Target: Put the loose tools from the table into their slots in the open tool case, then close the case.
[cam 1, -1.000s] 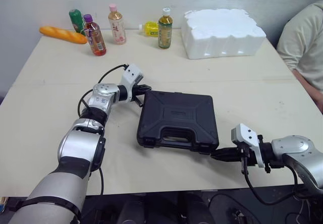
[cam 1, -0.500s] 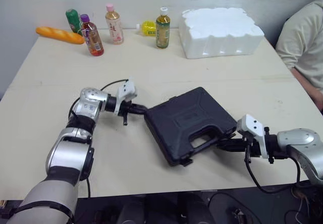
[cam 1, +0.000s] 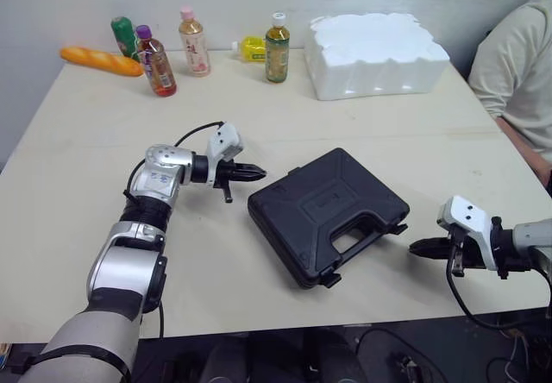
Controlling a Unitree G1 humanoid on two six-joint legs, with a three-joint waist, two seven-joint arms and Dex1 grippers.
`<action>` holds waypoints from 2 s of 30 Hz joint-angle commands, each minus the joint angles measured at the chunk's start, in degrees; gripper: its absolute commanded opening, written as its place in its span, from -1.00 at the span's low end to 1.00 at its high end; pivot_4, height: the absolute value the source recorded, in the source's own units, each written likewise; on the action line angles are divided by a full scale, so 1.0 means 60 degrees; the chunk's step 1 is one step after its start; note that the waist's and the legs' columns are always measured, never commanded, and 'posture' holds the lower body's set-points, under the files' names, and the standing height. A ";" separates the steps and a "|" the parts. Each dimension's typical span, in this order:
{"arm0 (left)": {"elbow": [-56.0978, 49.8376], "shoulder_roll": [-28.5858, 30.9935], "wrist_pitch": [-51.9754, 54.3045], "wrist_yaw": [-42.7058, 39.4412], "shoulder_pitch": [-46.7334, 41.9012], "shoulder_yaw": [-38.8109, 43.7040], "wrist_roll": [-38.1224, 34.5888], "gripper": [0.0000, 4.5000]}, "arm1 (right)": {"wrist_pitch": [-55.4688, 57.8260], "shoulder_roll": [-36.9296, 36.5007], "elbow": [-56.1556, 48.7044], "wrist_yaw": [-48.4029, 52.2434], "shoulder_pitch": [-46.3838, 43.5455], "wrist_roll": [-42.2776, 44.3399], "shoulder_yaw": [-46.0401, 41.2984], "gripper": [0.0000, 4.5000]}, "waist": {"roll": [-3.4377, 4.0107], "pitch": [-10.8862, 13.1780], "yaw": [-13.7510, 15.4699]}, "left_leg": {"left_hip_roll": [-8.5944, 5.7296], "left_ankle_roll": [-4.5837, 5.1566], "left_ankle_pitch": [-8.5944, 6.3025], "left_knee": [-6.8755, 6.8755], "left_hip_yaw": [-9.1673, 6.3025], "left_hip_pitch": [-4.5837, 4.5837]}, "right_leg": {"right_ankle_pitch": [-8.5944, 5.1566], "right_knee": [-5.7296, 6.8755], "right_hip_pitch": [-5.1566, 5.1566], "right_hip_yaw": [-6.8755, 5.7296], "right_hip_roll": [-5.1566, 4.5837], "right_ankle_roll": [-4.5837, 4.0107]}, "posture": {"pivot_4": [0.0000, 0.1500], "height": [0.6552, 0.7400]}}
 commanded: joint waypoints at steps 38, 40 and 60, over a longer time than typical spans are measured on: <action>0.1776 -0.4555 -0.1141 0.1751 -0.2637 -0.2600 0.0910 -0.98 | 0.2517 0.1614 -0.2693 -0.3358 0.0860 0.0486 -0.2204 -1.00 | 0.0013 0.0000 0.0169 | -0.0048 0.0073 -0.0042 0.0008 0.0031 0.0007 | 0.0005 -0.0059 0.0003 0.0031 -0.0015 0.0010 | 1.00 0.96; 0.2253 -0.4645 -0.1361 0.1766 -0.2701 -0.2837 0.1277 -0.98 | 0.2585 0.1719 -0.2796 -0.3457 0.0820 0.0520 -0.2139 -1.00 | 0.0013 0.0001 0.0176 | -0.0050 0.0075 -0.0044 0.0008 0.0029 0.0007 | 0.0005 -0.0059 0.0003 0.0030 -0.0017 0.0010 | 1.00 0.96; 0.1956 -0.4039 -0.2510 0.1359 -0.1561 -0.3875 0.2515 -0.98 | 0.3659 0.2340 -0.3651 -0.3691 -0.0503 0.1697 -0.2016 -1.00 | 0.0013 -0.0008 -0.0056 | 0.0012 0.0083 -0.0050 0.0005 0.0030 0.0055 | 0.0002 -0.0046 0.0038 0.0032 -0.0005 0.0004 | 1.00 0.96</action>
